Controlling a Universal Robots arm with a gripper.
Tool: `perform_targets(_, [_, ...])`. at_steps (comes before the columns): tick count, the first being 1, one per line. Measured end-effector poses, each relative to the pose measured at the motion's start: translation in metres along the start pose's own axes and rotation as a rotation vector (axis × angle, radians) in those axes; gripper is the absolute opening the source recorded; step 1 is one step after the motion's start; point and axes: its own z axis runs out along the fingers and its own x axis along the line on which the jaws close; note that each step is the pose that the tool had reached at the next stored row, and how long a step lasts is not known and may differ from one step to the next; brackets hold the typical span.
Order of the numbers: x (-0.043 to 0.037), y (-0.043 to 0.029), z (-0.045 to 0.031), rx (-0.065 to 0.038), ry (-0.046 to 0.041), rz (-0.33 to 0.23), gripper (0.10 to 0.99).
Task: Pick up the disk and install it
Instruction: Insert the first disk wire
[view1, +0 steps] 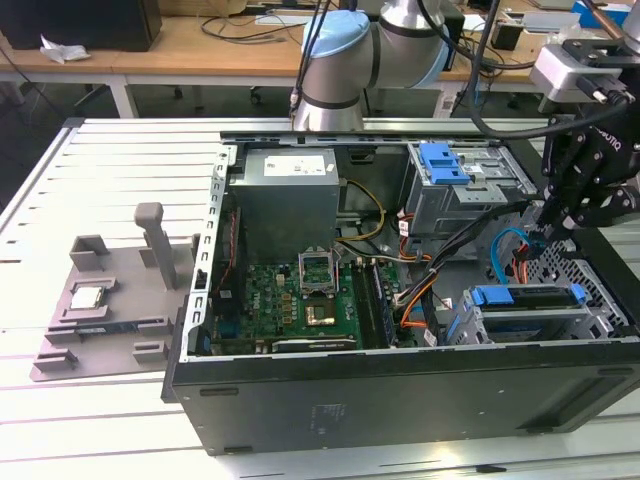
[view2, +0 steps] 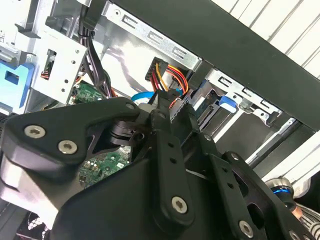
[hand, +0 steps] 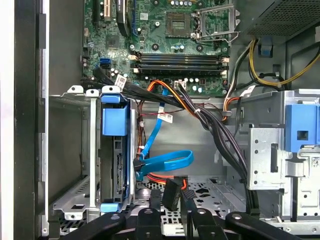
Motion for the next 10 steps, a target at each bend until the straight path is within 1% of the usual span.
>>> perform_targets(2, [-0.0025, 0.0, 0.0005, 0.0, 0.0008, 0.0, 0.302])
perform_targets(3, [-0.0039, -0.0001, 0.0011, 0.0, 0.0028, 0.0, 0.302])
perform_targets(4, [-0.0045, -0.0002, 0.0023, 0.0, 0.0068, 0.0, 0.302])
perform_targets(5, [-0.0045, -0.0004, 0.0051, -0.001, 0.0114, 0.0, 0.302])
perform_targets(8, [-0.0043, -0.0009, 0.0131, -0.002, 0.016, 0.0, 0.302])
perform_targets(10, [-0.0043, -0.0009, 0.0158, -0.002, 0.018, 0.0, 0.302])
